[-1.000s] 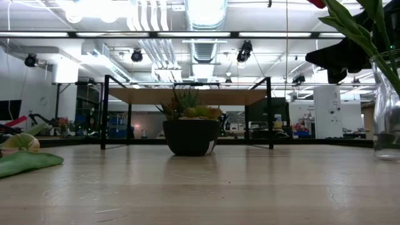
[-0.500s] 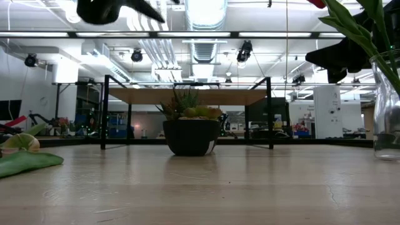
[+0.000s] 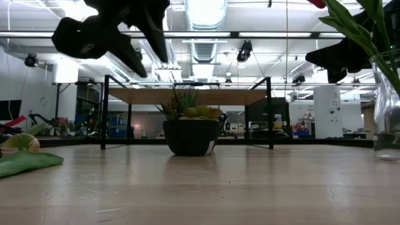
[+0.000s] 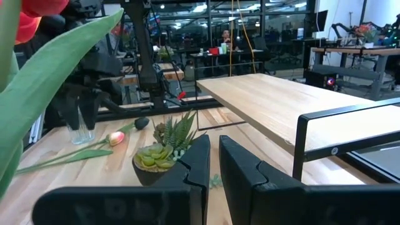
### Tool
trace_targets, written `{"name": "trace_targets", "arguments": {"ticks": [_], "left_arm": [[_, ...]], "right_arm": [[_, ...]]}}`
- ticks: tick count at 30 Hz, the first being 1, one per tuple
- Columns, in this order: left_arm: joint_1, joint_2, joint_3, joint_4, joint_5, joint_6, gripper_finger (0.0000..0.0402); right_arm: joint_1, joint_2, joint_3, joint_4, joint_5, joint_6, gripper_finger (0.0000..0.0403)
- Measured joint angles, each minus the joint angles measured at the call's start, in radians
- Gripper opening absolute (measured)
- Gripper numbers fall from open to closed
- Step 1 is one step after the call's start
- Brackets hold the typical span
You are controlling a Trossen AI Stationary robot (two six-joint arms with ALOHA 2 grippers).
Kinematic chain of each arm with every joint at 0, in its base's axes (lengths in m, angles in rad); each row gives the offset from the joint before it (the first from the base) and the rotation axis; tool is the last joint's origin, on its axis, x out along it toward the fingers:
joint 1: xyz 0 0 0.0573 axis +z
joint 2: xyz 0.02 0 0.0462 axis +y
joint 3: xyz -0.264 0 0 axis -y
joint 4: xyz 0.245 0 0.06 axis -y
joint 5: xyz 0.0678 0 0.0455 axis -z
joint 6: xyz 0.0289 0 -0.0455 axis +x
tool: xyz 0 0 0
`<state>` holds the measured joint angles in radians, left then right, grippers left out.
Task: Pick and place flowers into a vace then onto a shelf
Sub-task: Put the pink flower into the left transparent vase
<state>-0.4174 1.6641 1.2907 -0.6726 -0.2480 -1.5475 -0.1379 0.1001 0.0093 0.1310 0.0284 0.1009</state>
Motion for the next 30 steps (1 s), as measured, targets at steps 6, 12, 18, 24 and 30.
{"name": "trace_targets", "arguments": {"ticks": [6,12,18,24,30], "left_arm": [[0.0,0.037,-0.001,-0.005,0.109,-0.054,0.0139],[-0.001,0.077,-0.002,-0.028,0.245,-0.107,0.0139],[-0.001,0.109,-0.004,-0.122,0.374,-0.183,0.0139],[-0.003,0.124,-0.018,-0.151,0.415,-0.206,0.0139],[-0.019,0.123,-0.061,-0.149,0.451,-0.244,0.0139]], "right_arm": [[0.0,0.0,0.0,0.0,0.0,0.0,0.0028],[0.0,0.0,0.0,-0.001,0.0,0.0,0.0028],[0.0,0.0,0.0,-0.002,0.0,0.0,0.0028],[0.0,0.0,0.0,-0.003,0.0,0.0,0.0028],[0.0,0.001,0.0,-0.015,0.0,0.0,0.0028]]}}
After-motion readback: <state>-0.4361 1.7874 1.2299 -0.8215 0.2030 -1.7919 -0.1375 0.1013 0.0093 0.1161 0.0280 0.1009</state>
